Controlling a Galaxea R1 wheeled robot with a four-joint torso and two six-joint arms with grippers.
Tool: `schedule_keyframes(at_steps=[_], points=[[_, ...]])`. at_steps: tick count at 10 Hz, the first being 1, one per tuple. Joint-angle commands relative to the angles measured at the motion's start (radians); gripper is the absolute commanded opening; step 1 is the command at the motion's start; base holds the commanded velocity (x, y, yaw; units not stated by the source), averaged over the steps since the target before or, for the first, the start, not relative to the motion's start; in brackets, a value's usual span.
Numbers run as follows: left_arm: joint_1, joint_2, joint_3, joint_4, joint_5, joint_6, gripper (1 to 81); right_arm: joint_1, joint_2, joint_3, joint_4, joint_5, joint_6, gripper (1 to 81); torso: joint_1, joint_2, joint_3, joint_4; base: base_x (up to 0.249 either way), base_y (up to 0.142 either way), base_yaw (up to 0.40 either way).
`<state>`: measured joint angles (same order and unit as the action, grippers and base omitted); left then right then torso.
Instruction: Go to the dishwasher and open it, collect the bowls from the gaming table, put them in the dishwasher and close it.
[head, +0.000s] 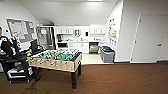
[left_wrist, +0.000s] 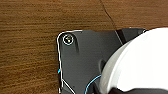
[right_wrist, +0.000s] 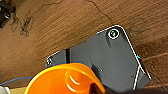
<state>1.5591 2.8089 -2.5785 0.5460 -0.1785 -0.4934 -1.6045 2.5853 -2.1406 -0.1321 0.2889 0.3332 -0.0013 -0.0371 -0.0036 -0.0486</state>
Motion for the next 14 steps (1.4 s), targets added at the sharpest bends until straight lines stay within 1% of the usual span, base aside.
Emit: schedule_keyframes(at_steps=[1, 3, 9, 11, 12, 13, 14], points=[[-0.055, -0.020, 0.001, 0.002, 0.022, 0.004, 1.0, 0.053, -0.029, 0.013, -0.020, -0.027, -0.002, 1.0, 0.001, 0.000, 0.001, 0.000, 0.114, 0.000, 0.000], [-0.055, -0.021, 0.003, 0.002, 0.022, 0.004, 1.0, 0.053, -0.029, 0.012, -0.018, -0.027, -0.002, 1.0, 0.001, 0.000, -0.009, 0.000, 0.114, 0.000, 0.000], [-0.055, -0.021, 0.001, 0.005, 0.022, 0.004, 1.0, 0.053, -0.026, 0.010, -0.018, -0.027, -0.002, 1.0, 0.002, 0.000, -0.008, 0.000, 0.123, 0.000, 0.000], [-0.055, -0.021, 0.001, 0.005, 0.019, 0.004, 1.0, 0.053, -0.025, 0.010, -0.018, -0.027, -0.002, 1.0, 0.001, 0.000, -0.078, 0.000, 0.128, 0.000, 0.000], [-0.055, -0.021, 0.001, 0.005, 0.016, 0.004, 1.0, 0.051, -0.025, 0.010, -0.018, -0.027, -0.002, 1.0, 0.001, 0.000, -0.096, 0.000, 0.131, 0.000, 0.000], [-0.055, -0.020, 0.001, 0.005, 0.014, 0.004, 1.0, 0.051, -0.025, 0.010, -0.018, -0.027, -0.002, 1.0, 0.001, 0.000, -0.043, 0.000, 0.132, 0.000, 0.000], [-0.055, -0.020, 0.001, 0.005, 0.014, 0.004, 1.0, 0.050, -0.025, 0.007, -0.018, -0.027, -0.002, 1.0, 0.001, 0.000, -0.071, 0.000, 0.135, 0.000, 0.000]])
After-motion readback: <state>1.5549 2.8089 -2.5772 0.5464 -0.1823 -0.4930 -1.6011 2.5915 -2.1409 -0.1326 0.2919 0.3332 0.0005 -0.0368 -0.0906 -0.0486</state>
